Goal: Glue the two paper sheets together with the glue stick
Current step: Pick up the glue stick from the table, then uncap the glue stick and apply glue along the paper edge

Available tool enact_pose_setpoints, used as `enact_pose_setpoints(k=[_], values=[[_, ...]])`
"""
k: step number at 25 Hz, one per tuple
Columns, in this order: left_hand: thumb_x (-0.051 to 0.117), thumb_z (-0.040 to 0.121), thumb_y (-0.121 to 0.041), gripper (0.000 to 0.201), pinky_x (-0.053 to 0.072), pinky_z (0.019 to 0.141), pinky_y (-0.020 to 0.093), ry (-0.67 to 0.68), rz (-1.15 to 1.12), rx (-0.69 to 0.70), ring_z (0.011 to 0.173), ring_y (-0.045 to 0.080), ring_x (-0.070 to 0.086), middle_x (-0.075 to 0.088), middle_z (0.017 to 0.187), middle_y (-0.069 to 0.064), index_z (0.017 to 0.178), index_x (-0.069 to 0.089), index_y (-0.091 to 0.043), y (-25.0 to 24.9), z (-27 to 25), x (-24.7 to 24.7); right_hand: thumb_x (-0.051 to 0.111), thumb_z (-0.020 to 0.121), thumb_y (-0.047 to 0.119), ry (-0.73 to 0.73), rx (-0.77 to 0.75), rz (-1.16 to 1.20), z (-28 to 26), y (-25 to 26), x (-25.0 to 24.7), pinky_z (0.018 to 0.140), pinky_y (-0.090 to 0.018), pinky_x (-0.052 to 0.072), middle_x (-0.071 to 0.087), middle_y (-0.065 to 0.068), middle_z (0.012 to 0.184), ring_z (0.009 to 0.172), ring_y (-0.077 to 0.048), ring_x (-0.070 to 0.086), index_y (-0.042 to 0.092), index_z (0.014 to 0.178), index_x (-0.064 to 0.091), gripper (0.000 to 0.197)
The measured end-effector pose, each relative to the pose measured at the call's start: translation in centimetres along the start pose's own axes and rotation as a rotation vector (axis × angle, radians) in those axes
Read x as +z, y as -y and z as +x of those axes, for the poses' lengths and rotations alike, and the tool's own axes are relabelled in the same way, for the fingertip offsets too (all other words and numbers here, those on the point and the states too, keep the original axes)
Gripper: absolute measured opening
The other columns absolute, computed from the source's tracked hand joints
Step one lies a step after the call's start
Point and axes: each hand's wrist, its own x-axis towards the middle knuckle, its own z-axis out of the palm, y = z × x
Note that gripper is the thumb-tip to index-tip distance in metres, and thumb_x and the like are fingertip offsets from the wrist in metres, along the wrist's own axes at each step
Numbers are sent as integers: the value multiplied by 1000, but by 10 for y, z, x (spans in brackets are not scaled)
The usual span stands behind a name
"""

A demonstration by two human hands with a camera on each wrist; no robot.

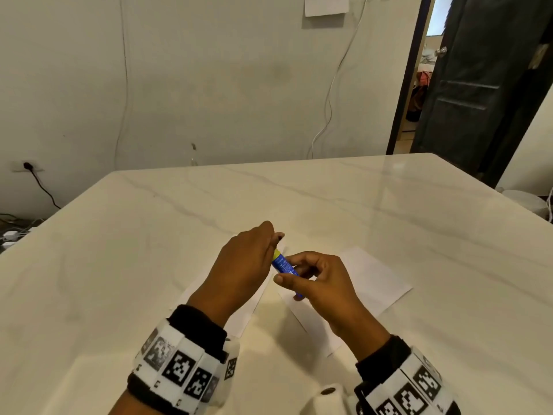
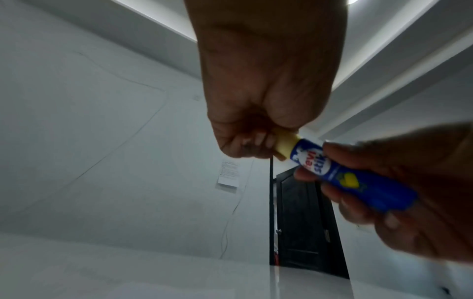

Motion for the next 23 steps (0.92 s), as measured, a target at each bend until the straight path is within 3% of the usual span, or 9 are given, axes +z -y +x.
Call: enact_pose_setpoints(k=[4, 7, 9, 11, 13, 17, 19, 21, 23], values=[[18, 100, -36, 38, 31, 57, 26, -40, 287, -185, 67, 18, 48, 51, 76, 1, 86, 47, -15, -13, -9, -2, 82, 64, 23, -124, -178, -275, -11, 1, -2, 62, -8, 46, 59, 18, 74, 68, -6, 58, 38, 75, 61, 28], [24, 96, -49, 59, 34, 56, 29, -150, 78, -384, 68, 27, 55, 58, 67, 5, 64, 51, -7, 8, -10, -14, 83, 61, 21, -216, -223, -348, -13, 0, -17, 63, -14, 45, 61, 12, 77, 76, -6, 58, 42, 68, 59, 33], [36, 90, -56, 66, 38, 61, 33, -212, -143, -430, 67, 30, 57, 63, 69, 13, 67, 58, 2, 31, -10, -20, 83, 62, 24, -203, -203, -302, -14, 0, -25, 60, -9, 44, 64, 12, 80, 80, 0, 58, 44, 72, 61, 32], [52, 86, -49, 59, 37, 58, 32, -253, -398, -448, 58, 24, 52, 61, 67, 18, 74, 58, 8, 49, -13, -23, 82, 64, 26, -163, -171, -265, -14, 0, -26, 59, -7, 45, 65, 13, 82, 76, -4, 60, 43, 77, 63, 29], [64, 82, -36, 44, 39, 51, 24, -250, -718, -502, 49, 14, 48, 59, 64, 11, 77, 58, 7, 64, -22, -25, 81, 66, 25, -133, -136, -231, -15, 2, -22, 58, -9, 43, 66, 10, 83, 74, -6, 60, 35, 85, 67, 25], [70, 76, -5, 13, 55, 52, 19, -247, -1067, -572, 51, 12, 65, 66, 73, 8, 81, 59, -9, 97, -53, -26, 79, 69, 22, -56, -68, -111, -20, 7, -10, 60, -12, 42, 66, 9, 80, 69, -7, 59, 25, 89, 69, 22], [68, 74, 5, 20, 60, 64, 23, -272, -1092, -569, 63, 21, 69, 65, 70, 7, 87, 63, -10, 113, -66, -26, 78, 70, 18, 20, -8, 13, -23, 8, 0, 61, -17, 46, 65, 4, 81, 66, -12, 58, 25, 86, 69, 19], [72, 71, 6, 23, 59, 78, 29, -309, -922, -599, 75, 29, 66, 62, 77, 11, 83, 65, -12, 127, -75, -25, 77, 71, 17, 99, 50, 77, -26, 9, 15, 63, -21, 49, 65, -1, 85, 69, -16, 58, 25, 86, 68, 20], [75, 69, 2, 20, 53, 80, 33, -335, -700, -653, 80, 28, 62, 61, 76, 7, 76, 63, -13, 138, -79, -24, 76, 72, 16, 135, 75, 80, -27, 10, 28, 65, -22, 50, 66, -4, 88, 71, -16, 58, 27, 86, 67, 19]])
